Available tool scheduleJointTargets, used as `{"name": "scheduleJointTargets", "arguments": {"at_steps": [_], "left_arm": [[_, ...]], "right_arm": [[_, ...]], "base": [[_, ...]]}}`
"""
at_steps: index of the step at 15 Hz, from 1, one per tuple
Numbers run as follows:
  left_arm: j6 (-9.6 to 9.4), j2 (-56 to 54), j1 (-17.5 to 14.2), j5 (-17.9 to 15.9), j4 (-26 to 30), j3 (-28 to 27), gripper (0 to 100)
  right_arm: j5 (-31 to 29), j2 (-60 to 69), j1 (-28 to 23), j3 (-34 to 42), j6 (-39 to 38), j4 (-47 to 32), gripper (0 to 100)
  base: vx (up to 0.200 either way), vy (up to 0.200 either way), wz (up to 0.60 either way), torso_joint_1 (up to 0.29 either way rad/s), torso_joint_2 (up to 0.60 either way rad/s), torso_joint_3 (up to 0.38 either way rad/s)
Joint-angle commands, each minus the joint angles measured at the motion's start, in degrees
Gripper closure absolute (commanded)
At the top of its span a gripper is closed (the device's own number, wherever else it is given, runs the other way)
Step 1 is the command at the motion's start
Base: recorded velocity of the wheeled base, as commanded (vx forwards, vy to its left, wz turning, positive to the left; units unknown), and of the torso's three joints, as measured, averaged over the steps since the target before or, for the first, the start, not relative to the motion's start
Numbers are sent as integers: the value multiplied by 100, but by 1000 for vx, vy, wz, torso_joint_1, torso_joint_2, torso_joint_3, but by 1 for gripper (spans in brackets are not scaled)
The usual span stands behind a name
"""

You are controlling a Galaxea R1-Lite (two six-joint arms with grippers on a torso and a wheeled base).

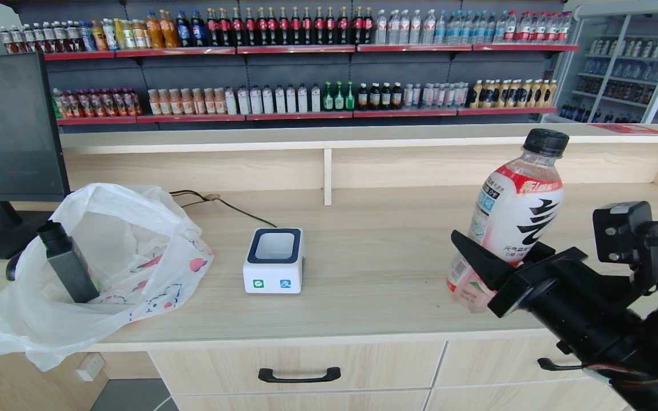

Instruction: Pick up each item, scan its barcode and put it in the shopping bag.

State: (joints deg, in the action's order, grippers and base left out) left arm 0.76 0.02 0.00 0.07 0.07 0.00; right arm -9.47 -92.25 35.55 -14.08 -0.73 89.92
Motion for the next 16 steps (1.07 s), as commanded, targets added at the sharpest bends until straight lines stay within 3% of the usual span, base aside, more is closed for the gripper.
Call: {"name": "scheduleJointTargets", "arguments": {"at_steps": [1,5,10,12,16], "left_arm": [[4,-2,0,1,1,0,0],[4,-2,0,1,1,-9,0],[4,-2,0,1,1,0,0],[12,-2,0,1,10,-9,0],[12,-2,0,1,10,-9,0]], "right_arm": [[-2,242,233,98,-50,8,100],[-11,313,778,90,-384,8,100],[33,339,1033,-33,-595,8,100],[323,462,1446,-42,-1324,8,100],[578,497,1569,-77,-2353,8,100]], "base": [[0,0,0,0,0,0],[0,0,0,0,0,0],[0,0,0,0,0,0],[0,0,0,0,0,0],[0,0,0,0,0,0]]}}
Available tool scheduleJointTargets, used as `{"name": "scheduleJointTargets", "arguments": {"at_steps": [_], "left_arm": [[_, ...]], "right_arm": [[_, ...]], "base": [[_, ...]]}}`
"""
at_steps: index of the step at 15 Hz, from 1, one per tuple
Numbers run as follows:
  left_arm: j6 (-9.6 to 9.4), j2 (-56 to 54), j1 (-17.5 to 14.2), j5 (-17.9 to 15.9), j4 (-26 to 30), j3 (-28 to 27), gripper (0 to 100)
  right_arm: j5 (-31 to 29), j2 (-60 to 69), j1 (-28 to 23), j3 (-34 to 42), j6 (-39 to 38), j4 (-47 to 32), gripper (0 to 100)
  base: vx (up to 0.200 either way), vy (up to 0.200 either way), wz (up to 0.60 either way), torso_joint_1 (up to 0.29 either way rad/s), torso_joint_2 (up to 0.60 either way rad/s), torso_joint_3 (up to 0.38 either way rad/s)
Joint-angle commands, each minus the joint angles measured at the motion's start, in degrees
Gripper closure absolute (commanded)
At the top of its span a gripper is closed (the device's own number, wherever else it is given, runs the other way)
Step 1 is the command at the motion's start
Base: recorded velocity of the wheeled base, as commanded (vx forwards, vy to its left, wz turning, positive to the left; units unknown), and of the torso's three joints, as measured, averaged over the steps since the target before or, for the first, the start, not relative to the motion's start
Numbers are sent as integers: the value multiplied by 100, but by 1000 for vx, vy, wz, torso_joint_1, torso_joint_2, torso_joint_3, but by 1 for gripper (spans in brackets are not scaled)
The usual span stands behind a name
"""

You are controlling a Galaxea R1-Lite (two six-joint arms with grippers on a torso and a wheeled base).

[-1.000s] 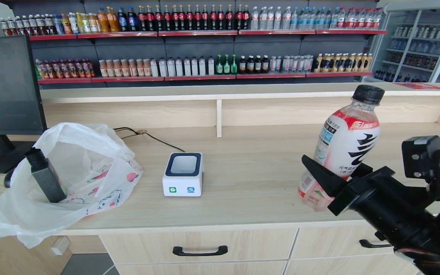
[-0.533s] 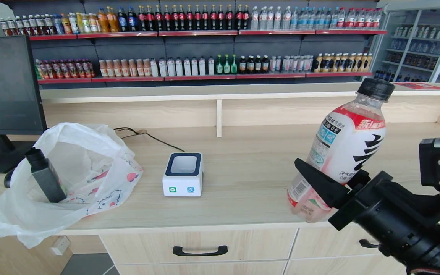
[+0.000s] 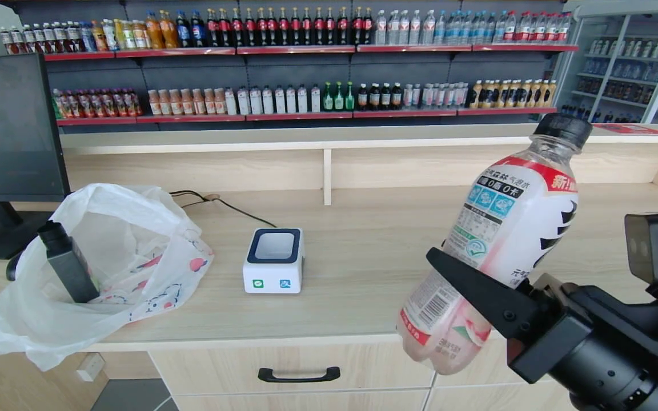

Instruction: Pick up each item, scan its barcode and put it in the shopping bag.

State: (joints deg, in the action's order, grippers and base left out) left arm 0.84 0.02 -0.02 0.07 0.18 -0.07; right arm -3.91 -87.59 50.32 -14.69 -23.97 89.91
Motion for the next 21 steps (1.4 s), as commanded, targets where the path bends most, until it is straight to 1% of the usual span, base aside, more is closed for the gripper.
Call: {"name": "scheduleJointTargets", "arguments": {"at_steps": [1,3,4,8,11,15,21], "left_arm": [[4,-2,2,1,-1,-1,0],[4,-2,2,1,-1,-1,0],[4,-2,-6,1,-1,-1,0],[4,-2,2,1,-1,-1,0],[4,-2,2,1,-1,-1,0],[13,-2,-6,1,-1,-1,0],[13,-2,-6,1,-1,-1,0]], "right_arm": [[110,84,153,-43,-205,9,100],[585,313,285,28,-389,9,100],[690,348,303,28,-451,9,100],[699,392,355,-183,-750,9,100],[708,401,347,-386,-1207,9,100],[901,383,294,-561,-1268,9,100],[910,392,294,-658,-1268,9,100]], "base": [[0,0,0,0,0,0],[0,0,0,0,0,0],[0,0,0,0,0,0],[0,0,0,0,0,0],[0,0,0,0,0,0],[0,0,0,0,0,0],[0,0,0,0,0,0]]}}
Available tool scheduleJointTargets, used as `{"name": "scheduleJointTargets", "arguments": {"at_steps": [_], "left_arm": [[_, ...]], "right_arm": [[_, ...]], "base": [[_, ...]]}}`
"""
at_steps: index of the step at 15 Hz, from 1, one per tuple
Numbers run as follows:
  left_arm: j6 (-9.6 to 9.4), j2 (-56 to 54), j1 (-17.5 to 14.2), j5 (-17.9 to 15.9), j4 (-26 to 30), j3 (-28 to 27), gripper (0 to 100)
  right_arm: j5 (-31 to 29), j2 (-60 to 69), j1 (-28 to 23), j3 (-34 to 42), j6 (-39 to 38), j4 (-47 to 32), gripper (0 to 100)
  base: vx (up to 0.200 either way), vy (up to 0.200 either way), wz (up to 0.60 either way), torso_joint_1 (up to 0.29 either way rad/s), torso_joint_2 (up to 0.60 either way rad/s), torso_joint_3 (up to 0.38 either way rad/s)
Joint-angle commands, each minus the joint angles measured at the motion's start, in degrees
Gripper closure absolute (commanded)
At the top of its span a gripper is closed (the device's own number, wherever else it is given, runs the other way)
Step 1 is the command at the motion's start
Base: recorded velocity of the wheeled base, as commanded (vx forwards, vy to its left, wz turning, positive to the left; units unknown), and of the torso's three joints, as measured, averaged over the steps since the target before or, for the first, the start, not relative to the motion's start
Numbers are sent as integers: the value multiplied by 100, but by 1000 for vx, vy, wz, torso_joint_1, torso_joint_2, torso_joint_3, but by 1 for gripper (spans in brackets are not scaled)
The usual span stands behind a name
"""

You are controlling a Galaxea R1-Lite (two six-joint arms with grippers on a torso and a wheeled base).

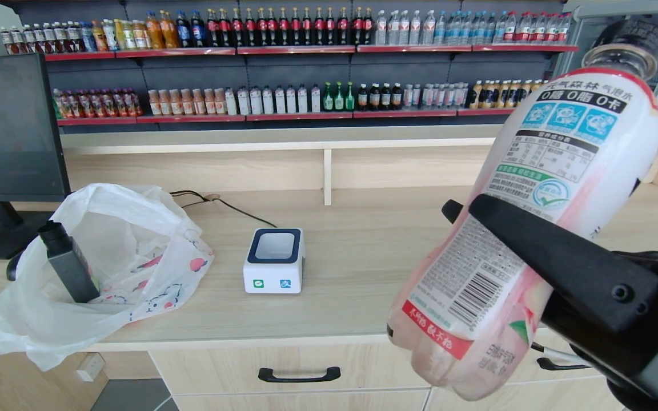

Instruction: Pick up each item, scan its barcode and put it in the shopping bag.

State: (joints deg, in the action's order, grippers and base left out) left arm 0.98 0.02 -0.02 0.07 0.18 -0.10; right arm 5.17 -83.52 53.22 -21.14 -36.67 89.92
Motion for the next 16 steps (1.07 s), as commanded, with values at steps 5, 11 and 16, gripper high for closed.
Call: {"name": "scheduleJointTargets", "arguments": {"at_steps": [5,11,16], "left_arm": [[8,-2,-6,1,-1,1,0],[8,-2,-6,1,8,1,0],[17,-2,-6,1,-1,1,0]], "right_arm": [[10,-24,13,40,11,8,100],[2,-24,21,110,19,8,100],[10,-42,65,145,274,8,100]], "base": [[0,0,0,0,0,0],[0,0,0,0,0,0],[0,0,0,0,0,0]]}}
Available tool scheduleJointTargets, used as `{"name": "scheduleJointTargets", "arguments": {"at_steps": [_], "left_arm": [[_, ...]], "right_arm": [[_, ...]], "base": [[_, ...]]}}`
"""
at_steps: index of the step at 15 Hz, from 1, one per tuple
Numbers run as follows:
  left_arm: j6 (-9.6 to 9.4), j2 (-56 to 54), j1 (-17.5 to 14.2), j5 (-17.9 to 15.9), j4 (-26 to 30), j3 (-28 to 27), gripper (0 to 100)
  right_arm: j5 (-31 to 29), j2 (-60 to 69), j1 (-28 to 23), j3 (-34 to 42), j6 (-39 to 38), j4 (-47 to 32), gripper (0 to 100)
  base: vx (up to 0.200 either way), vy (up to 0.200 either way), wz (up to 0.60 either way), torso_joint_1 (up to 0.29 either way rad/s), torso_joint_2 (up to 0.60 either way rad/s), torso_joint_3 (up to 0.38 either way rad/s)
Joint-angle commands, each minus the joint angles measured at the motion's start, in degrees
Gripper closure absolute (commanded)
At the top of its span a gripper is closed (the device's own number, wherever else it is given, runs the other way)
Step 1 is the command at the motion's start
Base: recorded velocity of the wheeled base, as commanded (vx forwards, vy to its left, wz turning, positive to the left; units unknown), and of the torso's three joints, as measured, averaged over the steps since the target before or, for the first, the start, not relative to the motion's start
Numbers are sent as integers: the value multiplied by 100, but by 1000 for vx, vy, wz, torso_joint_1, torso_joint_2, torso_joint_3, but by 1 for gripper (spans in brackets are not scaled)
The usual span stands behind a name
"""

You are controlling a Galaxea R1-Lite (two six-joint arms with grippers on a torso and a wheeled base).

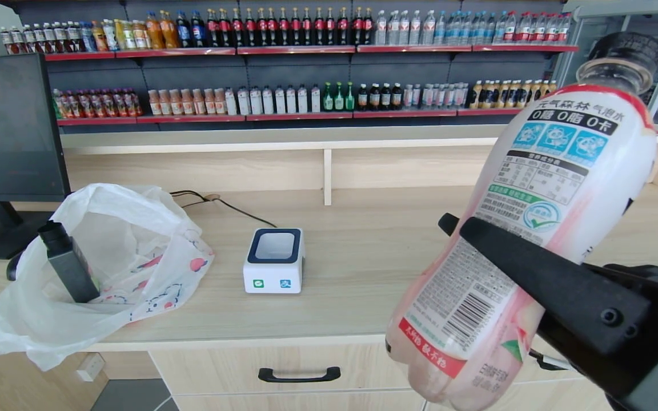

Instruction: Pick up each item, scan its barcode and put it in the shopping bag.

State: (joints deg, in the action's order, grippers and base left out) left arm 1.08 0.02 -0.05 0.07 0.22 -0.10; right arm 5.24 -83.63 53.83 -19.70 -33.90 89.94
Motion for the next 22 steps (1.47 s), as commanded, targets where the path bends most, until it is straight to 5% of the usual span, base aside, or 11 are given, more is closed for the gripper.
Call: {"name": "scheduleJointTargets", "arguments": {"at_steps": [1,10,17,22], "left_arm": [[6,-2,-4,1,4,1,0],[6,-2,5,1,-4,1,0],[-3,-2,5,1,-4,1,0],[-12,-2,5,1,-4,1,0]], "right_arm": [[3,-48,4,-16,112,6,100],[-67,-593,-101,-34,1536,6,100],[-533,-1217,-1630,537,3654,6,100],[-533,-1279,-2439,353,4076,6,100]], "base": [[0,0,0,0,0,0],[0,0,0,0,0,0],[0,0,0,0,0,0],[0,0,0,0,0,0]]}}
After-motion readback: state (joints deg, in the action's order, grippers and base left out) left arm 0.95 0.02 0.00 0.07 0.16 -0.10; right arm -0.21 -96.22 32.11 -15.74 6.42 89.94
